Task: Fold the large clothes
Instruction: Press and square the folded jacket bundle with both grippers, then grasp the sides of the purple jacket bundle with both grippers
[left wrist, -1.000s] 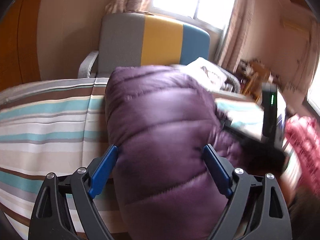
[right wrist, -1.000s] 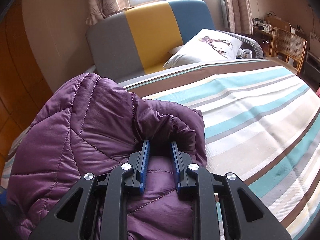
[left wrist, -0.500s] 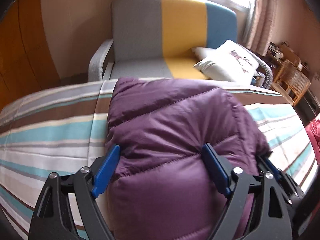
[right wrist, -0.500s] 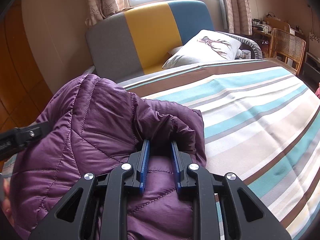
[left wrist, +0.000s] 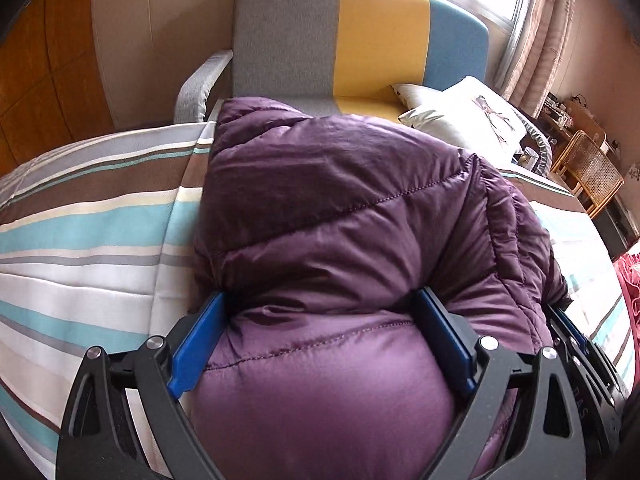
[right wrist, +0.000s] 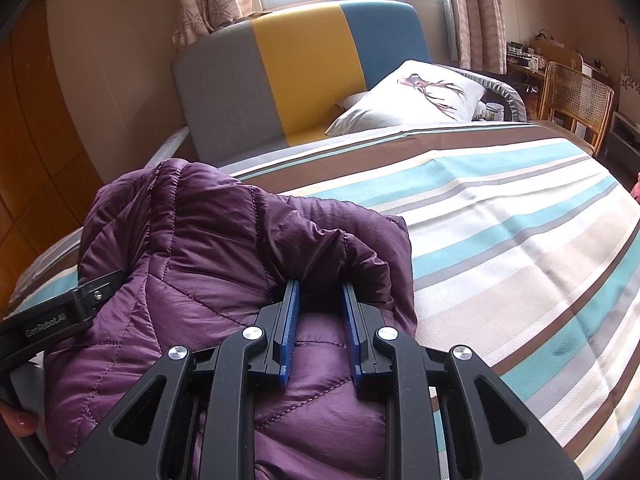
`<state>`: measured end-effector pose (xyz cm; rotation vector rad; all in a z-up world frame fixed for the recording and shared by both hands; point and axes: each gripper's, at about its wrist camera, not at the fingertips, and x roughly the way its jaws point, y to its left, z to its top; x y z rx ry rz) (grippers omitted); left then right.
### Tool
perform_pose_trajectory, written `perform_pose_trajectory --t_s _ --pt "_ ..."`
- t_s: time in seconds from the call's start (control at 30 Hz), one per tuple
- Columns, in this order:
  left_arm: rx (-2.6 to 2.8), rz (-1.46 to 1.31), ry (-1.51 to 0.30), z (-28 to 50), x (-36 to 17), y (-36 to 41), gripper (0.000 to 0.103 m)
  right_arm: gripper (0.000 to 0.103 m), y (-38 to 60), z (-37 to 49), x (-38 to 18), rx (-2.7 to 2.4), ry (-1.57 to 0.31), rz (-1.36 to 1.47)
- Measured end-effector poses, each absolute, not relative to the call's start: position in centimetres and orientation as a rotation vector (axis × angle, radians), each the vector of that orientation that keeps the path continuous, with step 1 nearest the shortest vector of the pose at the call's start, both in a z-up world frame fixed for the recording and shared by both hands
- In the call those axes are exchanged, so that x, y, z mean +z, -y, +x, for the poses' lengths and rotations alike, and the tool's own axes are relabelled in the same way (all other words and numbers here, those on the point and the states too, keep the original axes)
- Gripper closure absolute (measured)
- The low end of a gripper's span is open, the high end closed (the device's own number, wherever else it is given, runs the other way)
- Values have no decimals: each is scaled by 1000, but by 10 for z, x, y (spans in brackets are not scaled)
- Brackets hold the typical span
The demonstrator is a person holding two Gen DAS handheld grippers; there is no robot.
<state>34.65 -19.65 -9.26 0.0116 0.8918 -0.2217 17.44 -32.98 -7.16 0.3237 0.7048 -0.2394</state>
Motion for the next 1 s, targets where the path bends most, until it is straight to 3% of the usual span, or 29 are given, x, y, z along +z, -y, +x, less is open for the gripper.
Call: perform_pose_trajectory --t_s 0.4,0.57,0.67,1.0 --pt "-213 67 -830 351 -46 192 6 82 342 181 -9 -115 -676 276" --pt "-200 146 -837 357 -67 199 3 82 342 213 -46 -145 -792 262" --pt "-218 114 -853 361 -77 197 3 82 342 216 -68 -173 -770 269" --pt "-264 41 -890 353 -86 179 2 82 334 207 -61 -187 -794 196"
